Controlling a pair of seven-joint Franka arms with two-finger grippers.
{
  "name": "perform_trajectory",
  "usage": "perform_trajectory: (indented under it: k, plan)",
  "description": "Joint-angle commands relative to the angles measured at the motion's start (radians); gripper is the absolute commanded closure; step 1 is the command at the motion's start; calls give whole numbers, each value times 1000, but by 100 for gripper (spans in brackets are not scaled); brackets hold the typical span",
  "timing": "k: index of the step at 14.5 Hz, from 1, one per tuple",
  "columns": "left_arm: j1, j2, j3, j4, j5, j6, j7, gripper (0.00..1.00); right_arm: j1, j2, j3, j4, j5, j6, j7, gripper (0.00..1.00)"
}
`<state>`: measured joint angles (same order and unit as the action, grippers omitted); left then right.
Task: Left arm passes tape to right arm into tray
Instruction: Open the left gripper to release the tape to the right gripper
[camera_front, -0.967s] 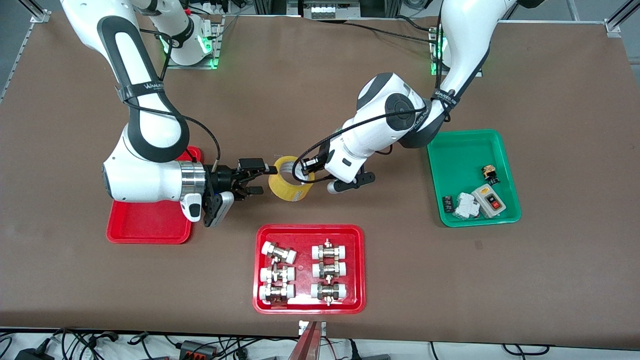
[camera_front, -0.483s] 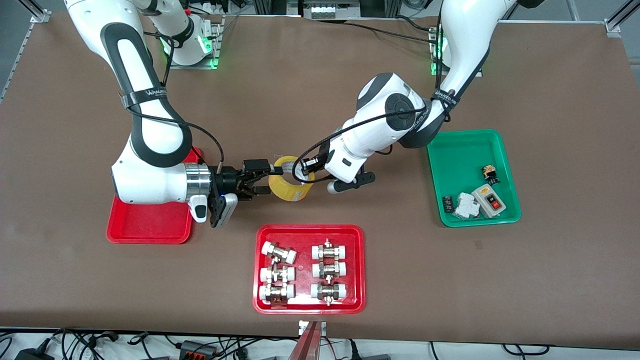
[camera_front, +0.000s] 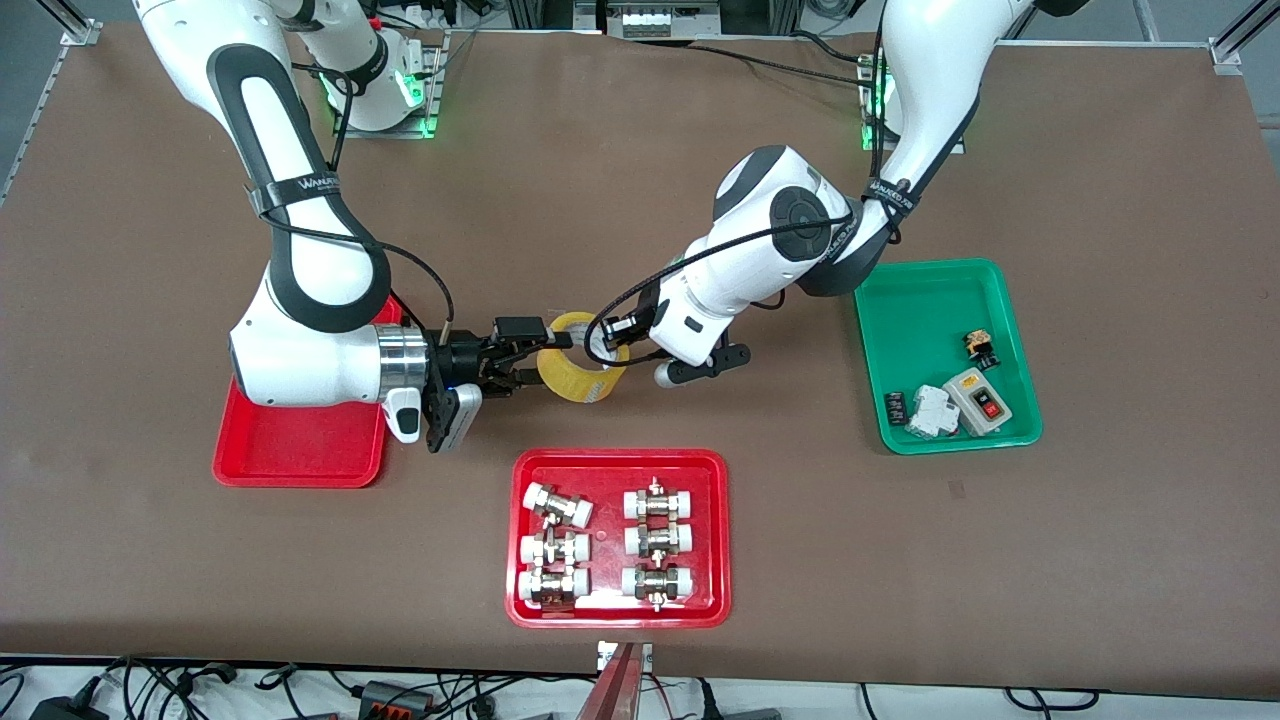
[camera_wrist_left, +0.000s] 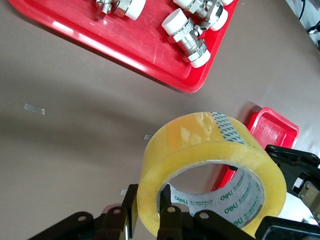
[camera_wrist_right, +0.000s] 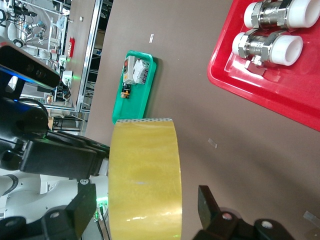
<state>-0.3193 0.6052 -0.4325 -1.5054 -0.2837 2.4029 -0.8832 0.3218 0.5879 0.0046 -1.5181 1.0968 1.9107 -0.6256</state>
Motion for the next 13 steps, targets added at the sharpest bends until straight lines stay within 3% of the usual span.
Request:
perform_trajectory:
  k: [1,7,9,13]
  plan:
    - [-9,2,6,21,11,-10,-14,99,6,15,-6,27,23,-4,-17,10]
    - [-7,1,6,13,11,-10,-14,99,2,15,-6,27,20,-12,-19,12]
    - [-7,1,6,13,11,-11,-14,99,2,15,-6,27,18,-13,-28,19]
    - [-7,1,6,13,11,-11,-14,99,0,15,-6,26,23,-13,-80,69]
